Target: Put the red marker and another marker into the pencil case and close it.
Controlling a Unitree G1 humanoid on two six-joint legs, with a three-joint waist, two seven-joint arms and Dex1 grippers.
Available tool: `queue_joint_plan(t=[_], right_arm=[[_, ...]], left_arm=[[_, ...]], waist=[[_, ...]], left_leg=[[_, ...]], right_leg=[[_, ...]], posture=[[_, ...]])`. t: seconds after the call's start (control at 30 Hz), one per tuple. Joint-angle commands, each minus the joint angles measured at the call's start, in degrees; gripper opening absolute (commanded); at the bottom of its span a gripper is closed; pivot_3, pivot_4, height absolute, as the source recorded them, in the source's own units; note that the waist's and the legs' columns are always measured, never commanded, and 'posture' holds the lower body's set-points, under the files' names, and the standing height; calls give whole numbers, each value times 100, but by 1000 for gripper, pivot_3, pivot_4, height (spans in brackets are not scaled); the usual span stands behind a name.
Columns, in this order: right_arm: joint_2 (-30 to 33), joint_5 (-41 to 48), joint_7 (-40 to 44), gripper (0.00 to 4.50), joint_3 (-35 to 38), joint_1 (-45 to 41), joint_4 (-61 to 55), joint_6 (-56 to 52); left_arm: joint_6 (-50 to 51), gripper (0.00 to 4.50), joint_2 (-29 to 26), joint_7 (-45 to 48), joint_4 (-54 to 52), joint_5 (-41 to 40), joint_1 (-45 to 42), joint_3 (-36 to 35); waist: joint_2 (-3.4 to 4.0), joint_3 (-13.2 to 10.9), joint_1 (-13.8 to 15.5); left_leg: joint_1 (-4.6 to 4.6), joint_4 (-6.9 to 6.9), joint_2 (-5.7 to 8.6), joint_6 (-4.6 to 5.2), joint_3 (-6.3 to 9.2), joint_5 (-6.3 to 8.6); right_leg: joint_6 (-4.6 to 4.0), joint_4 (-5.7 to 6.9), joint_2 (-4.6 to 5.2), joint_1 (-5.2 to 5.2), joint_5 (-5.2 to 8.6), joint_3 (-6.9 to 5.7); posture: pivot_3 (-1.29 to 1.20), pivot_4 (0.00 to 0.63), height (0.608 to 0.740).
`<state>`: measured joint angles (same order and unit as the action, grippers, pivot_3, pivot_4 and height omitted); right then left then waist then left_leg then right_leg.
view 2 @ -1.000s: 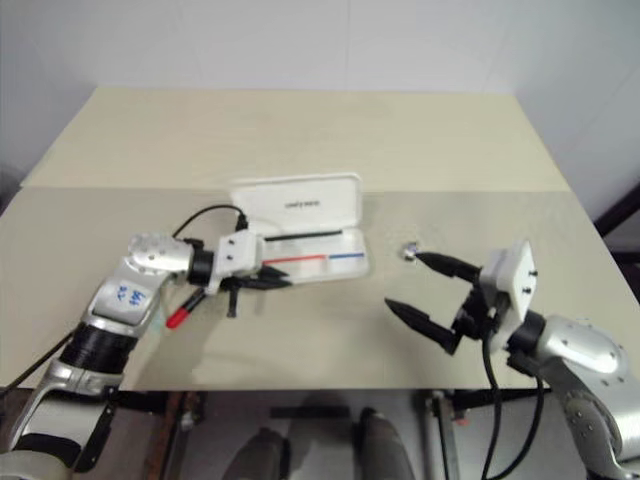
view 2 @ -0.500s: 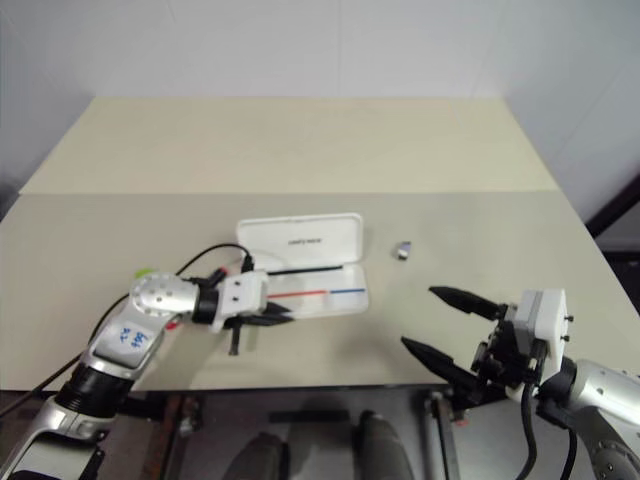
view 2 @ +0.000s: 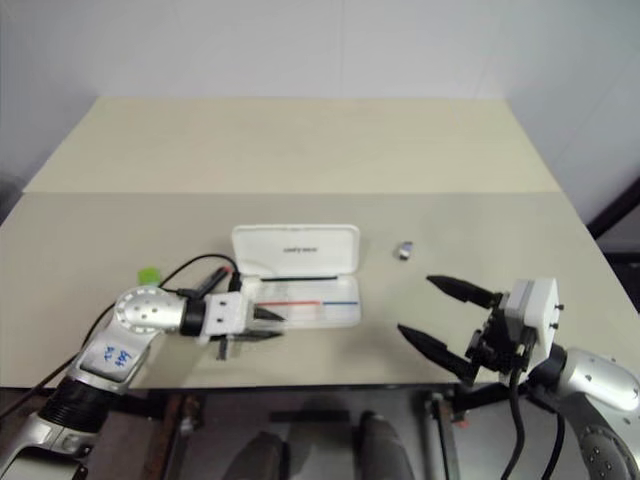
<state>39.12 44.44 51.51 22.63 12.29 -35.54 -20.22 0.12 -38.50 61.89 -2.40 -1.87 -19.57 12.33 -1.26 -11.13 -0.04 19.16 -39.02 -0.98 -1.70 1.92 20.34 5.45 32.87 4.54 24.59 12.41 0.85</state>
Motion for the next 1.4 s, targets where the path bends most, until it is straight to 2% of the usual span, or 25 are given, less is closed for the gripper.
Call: queue_joint_plan(t=[0.03,0.23,0.5,0.8,0.93,1.07,1.23,1.4], right_arm=[[36,23,-31,4500,0,-108,11,32],[65,-10,-10,4500,-38,-219,102,8],[129,8,38,4500,-109,-393,207,-30],[187,15,137,4500,-174,-613,356,-70],[217,57,200,4500,-150,-652,358,-110],[183,187,304,4500,-131,-736,359,-90],[82,546,317,4500,-164,-756,135,-122],[-98,884,615,4500,-458,-955,-62,41]], left_arm=[[112,2472,-92,8,-154,19,-54,-7],[906,4449,-71,94,-922,-335,-192,-42],[1977,4484,-190,166,-2223,-767,-236,-43],[2682,4484,-336,125,-2928,-1296,-246,-189],[2992,4484,-39,-243,-3025,-1929,-383,-743],[3471,4484,44,-903,-3179,-2192,-403,-1370],[4089,4484,165,-1969,-3376,-2353,-167,-2263],[4634,4484,70,-2533,-3588,-2484,445,-2952]], waist=[[0,0,-1],[0,0,-2],[0,0,-3],[-2,-1,-11],[-5,-3,-5],[-6,-4,-6],[-6,-4,-16],[-7,-4,-33]], left_leg=[[0,0,0,0,0,0],[0,1,1,0,-1,0],[1,1,1,0,1,0],[0,0,1,0,1,0],[1,0,1,1,1,0],[1,1,2,1,2,0],[0,1,1,0,4,0],[-5,4,0,0,5,0]], right_leg=[[1,0,0,0,0,0],[1,1,0,0,-1,2],[1,0,0,0,0,3],[0,0,-2,0,2,7],[1,0,-3,0,2,7],[2,0,-3,0,2,8],[14,2,-3,1,-4,7],[17,4,-5,1,-6,7]], posture=[[0,150,740],[0,150,740],[0,150,740],[0,150,740],[0,150,740],[0,150,740],[0,150,740],[0,150,740]])
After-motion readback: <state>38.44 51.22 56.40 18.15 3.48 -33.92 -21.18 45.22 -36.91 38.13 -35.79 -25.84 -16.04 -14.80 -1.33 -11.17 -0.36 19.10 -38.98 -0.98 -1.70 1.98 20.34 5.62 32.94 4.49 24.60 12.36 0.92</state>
